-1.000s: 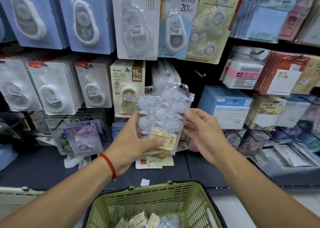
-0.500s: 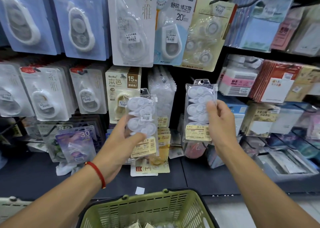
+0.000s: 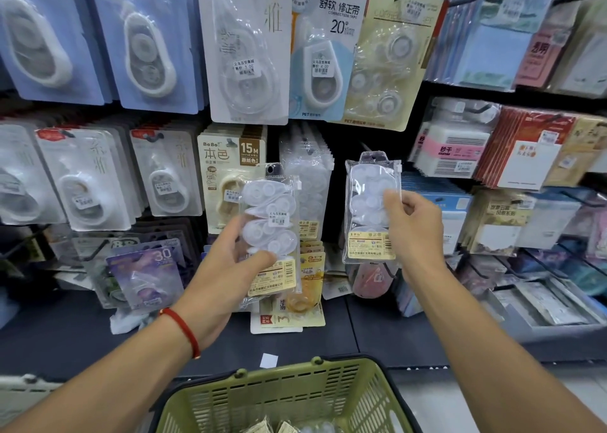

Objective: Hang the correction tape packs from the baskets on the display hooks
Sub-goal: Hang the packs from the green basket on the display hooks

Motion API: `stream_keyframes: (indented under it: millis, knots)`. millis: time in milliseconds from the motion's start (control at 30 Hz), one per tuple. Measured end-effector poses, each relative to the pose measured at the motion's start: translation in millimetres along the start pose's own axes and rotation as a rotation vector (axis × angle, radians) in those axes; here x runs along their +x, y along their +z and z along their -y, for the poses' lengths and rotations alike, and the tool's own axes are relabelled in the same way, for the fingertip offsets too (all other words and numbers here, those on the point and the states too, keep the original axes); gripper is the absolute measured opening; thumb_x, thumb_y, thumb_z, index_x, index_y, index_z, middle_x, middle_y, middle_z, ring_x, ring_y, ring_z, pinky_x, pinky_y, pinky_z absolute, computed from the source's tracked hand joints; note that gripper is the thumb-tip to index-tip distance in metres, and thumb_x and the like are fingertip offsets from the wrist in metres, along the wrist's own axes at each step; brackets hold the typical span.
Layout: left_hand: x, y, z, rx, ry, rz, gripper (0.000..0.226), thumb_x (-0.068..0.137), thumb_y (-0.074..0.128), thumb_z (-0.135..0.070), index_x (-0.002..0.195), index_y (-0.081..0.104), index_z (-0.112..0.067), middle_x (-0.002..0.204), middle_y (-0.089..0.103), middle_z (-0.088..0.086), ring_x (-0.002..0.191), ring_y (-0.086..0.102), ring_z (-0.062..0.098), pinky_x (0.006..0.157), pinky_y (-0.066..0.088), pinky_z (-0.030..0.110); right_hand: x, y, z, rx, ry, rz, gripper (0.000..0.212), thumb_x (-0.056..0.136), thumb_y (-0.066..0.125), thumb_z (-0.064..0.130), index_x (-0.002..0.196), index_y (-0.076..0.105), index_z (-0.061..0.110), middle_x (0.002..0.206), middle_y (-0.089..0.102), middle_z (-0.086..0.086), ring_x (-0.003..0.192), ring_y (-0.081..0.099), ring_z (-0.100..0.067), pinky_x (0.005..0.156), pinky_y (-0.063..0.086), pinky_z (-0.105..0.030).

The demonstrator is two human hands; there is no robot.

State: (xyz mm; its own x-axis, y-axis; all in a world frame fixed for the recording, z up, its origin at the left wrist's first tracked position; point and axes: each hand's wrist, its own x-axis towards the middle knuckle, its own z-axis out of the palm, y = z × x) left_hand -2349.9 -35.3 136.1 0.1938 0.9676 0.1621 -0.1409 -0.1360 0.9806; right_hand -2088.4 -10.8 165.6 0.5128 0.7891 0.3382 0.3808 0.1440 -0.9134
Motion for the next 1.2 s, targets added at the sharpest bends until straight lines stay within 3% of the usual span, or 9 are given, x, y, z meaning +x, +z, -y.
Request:
stream_keyframes:
  millis: [67, 167, 300, 433, 567, 700, 833, 1000, 1200]
  knots:
    - [-0.8, 1.1, -0.3, 0.007, 0.011, 0.023, 0.05, 0.081, 0.074, -0.017, 0.118, 0.069, -0.05, 0.127, 0.075, -0.006, 0.128, 0.066, 0.02, 0.111, 0.049, 0.056, -2.1, 1.5, -1.6, -0.114, 0.014, 0.02, 0.029, 0.106, 0.056, 0.043, 0.102, 0.067, 0.016, 0.088, 0.063, 0.008, 0.084, 0.058, -0.013, 0.075, 0.048, -0.035]
    - [-0.9, 0.3, 4.6, 0.031, 0.027, 0.053, 0.053, 0.09, 0.077, -0.009, 0.123, 0.068, -0.05, 0.13, 0.074, -0.007, 0.131, 0.064, 0.016, 0.11, 0.051, 0.046, -11.0, 4.5, 3.1, -0.234, -0.074, -0.033, 0.037, 0.105, 0.058, 0.037, 0.137, 0.057, 0.019, 0.134, 0.058, 0.0, 0.123, 0.055, -0.017, 0.107, 0.046, -0.039]
    - [0.5, 4.5, 7.6, 0.035, 0.03, 0.07, 0.044, 0.092, 0.077, -0.009, 0.118, 0.069, -0.044, 0.123, 0.077, -0.001, 0.12, 0.071, 0.021, 0.097, 0.058, 0.037, -29.7, 18.6, 15.6, -0.064, -0.116, 0.318, 0.019, 0.101, 0.063, 0.044, 0.11, 0.072, 0.03, 0.103, 0.075, 0.015, 0.098, 0.067, 0.001, 0.091, 0.054, -0.03]
    - [2.4, 17.4, 1.0, -0.016, 0.05, 0.068, 0.039, 0.084, 0.078, -0.021, 0.117, 0.069, -0.04, 0.114, 0.08, 0.006, 0.106, 0.077, 0.028, 0.09, 0.062, 0.048, -51.2, 30.4, 13.0, -0.006, -0.052, 0.579, 0.037, 0.1, 0.058, 0.051, 0.1, 0.073, 0.018, 0.097, 0.079, 0.0, 0.089, 0.073, -0.021, 0.086, 0.059, -0.047]
    - [6.6, 40.5, 1.5, -0.034, 0.002, 0.037, 0.045, 0.094, 0.072, -0.002, 0.131, 0.061, -0.024, 0.107, 0.08, 0.009, 0.093, 0.079, 0.032, 0.074, 0.067, 0.042, -52.0, 30.8, 13.8, 0.25, 0.117, 0.394, 0.029, 0.11, 0.052, 0.04, 0.099, 0.068, 0.018, 0.098, 0.077, -0.011, 0.095, 0.076, -0.036, 0.079, 0.06, -0.053]
    - [9.2, 66.8, 6.7, 0.022, -0.02, 0.045, 0.054, 0.094, 0.063, 0.016, 0.138, 0.059, -0.015, 0.117, 0.073, 0.018, 0.088, 0.079, 0.027, 0.076, 0.066, 0.035, -43.9, 22.6, 8.2, 0.2, 0.125, 0.136, 0.033, 0.11, 0.045, 0.043, 0.096, 0.062, 0.019, 0.087, 0.066, -0.004, 0.087, 0.069, -0.033, 0.076, 0.055, -0.048]
    - [13.5, 83.6, 10.5, -0.03, -0.027, 0.059, 0.054, 0.094, 0.064, 0.017, 0.135, 0.06, -0.017, 0.113, 0.074, 0.016, 0.088, 0.077, 0.023, 0.081, 0.066, 0.038, -37.8, 12.8, 4.8, 0.17, 0.128, 0.072, 0.039, 0.108, 0.045, 0.047, 0.09, 0.058, 0.016, 0.079, 0.06, -0.001, 0.078, 0.063, -0.031, 0.08, 0.054, -0.057]
    - [19.5, 90.7, 13.0, -0.085, -0.006, 0.07, 0.054, 0.092, 0.066, 0.018, 0.12, 0.064, -0.028, 0.093, 0.08, 0.002, 0.083, 0.077, 0.019, 0.076, 0.065, 0.032, -30.0, 8.6, 0.0, 0.219, 0.108, 0.035, 0.04, 0.109, 0.048, 0.043, 0.082, 0.054, 0.014, 0.076, 0.054, -0.004, 0.072, 0.057, -0.023, 0.067, 0.046, -0.044]
    - [25.2, 87.7, 13.5, 0.027, -0.009, 0.102, 0.051, 0.093, 0.07, 0.009, 0.126, 0.064, -0.029, 0.1, 0.08, 0.0, 0.09, 0.078, 0.023, 0.085, 0.066, 0.038, -20.9, 6.1, -8.1, 0.111, 0.103, 0.056, 0.045, 0.107, 0.05, 0.047, 0.095, 0.06, 0.004, 0.082, 0.063, -0.002, 0.074, 0.059, -0.021, 0.071, 0.045, -0.039]
